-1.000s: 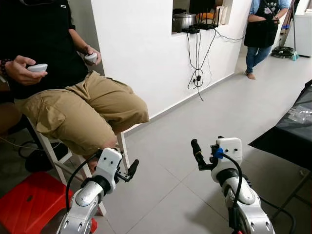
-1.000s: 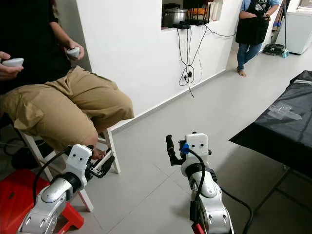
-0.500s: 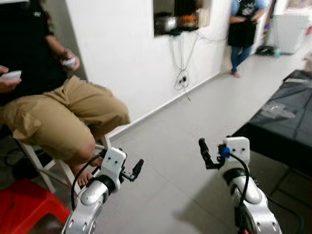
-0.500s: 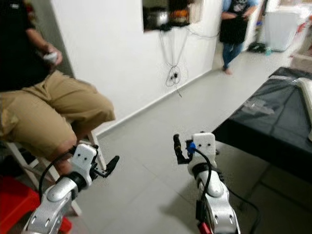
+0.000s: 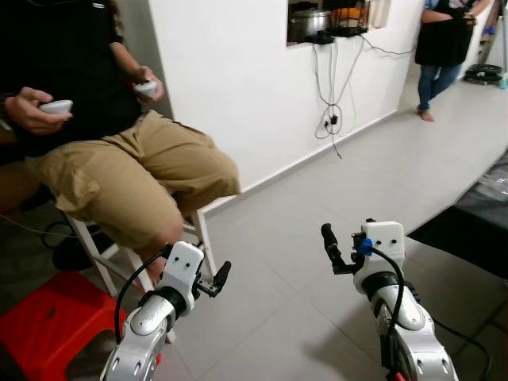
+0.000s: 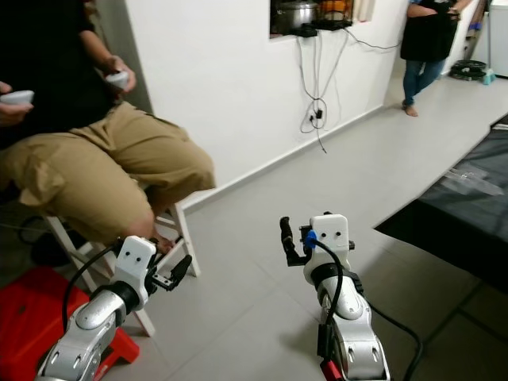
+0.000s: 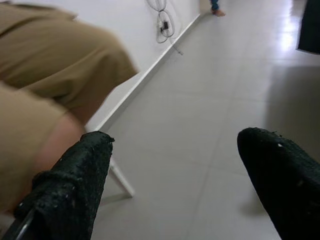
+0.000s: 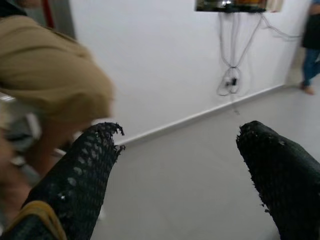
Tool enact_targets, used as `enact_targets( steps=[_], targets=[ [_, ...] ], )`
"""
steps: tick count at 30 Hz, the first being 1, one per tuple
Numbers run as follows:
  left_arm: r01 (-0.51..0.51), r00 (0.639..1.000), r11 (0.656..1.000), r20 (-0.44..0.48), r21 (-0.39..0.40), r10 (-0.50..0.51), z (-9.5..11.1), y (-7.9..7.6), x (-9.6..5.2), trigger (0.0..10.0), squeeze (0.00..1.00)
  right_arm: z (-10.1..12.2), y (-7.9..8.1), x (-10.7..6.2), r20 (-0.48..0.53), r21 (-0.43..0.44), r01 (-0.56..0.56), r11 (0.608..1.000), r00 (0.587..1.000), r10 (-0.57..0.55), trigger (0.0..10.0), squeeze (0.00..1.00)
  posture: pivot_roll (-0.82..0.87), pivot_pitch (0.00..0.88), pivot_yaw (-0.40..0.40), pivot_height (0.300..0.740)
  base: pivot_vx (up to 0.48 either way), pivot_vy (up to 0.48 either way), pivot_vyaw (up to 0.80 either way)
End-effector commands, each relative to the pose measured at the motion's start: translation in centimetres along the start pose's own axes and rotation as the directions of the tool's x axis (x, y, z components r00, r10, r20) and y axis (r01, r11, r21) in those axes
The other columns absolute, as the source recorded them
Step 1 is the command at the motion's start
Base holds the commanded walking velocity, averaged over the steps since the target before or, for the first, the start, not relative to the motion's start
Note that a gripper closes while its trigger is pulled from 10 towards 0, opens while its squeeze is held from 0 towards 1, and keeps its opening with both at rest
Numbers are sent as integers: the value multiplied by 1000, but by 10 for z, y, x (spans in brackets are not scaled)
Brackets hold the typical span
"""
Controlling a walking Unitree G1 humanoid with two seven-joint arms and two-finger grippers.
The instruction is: Building children table
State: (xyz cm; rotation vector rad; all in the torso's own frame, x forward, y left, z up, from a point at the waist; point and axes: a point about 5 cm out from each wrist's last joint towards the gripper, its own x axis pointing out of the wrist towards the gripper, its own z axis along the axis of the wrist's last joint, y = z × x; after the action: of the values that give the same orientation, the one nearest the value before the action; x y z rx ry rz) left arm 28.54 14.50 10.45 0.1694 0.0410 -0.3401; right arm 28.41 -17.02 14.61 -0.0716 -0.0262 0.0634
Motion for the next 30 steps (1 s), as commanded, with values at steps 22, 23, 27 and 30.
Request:
enact_targets(
  steps=[22, 23, 27, 30],
  targets=[
    [-5, 1000, 1000, -6, 0, 5, 0, 0, 0, 10000, 0, -3, 3, -1, -11, -10, -30, 999, 999, 30, 10000, 0, 7, 0, -13, 740, 0, 22, 0],
    [-4, 1000, 1000, -6, 0, 4, 0, 0, 0, 10000, 0, -3, 3, -1, -10, -14, -32, 999, 999, 32, 10000, 0, 8, 0, -13, 740, 0, 0, 0],
    [-3, 1000, 1000, -6, -1, 3, 0, 0, 1, 10000, 0, -3, 4, -1, -9, -19, -35, 999, 999, 35, 10000, 0, 8, 0, -14, 740, 0, 0, 0],
    [-4, 1000, 1000, -8, -1, 4, 0, 0, 1, 10000, 0, -3, 4, -1, -9, -21, -37, 999, 999, 37, 10000, 0, 7, 0, -14, 740, 0, 0, 0]
  ],
)
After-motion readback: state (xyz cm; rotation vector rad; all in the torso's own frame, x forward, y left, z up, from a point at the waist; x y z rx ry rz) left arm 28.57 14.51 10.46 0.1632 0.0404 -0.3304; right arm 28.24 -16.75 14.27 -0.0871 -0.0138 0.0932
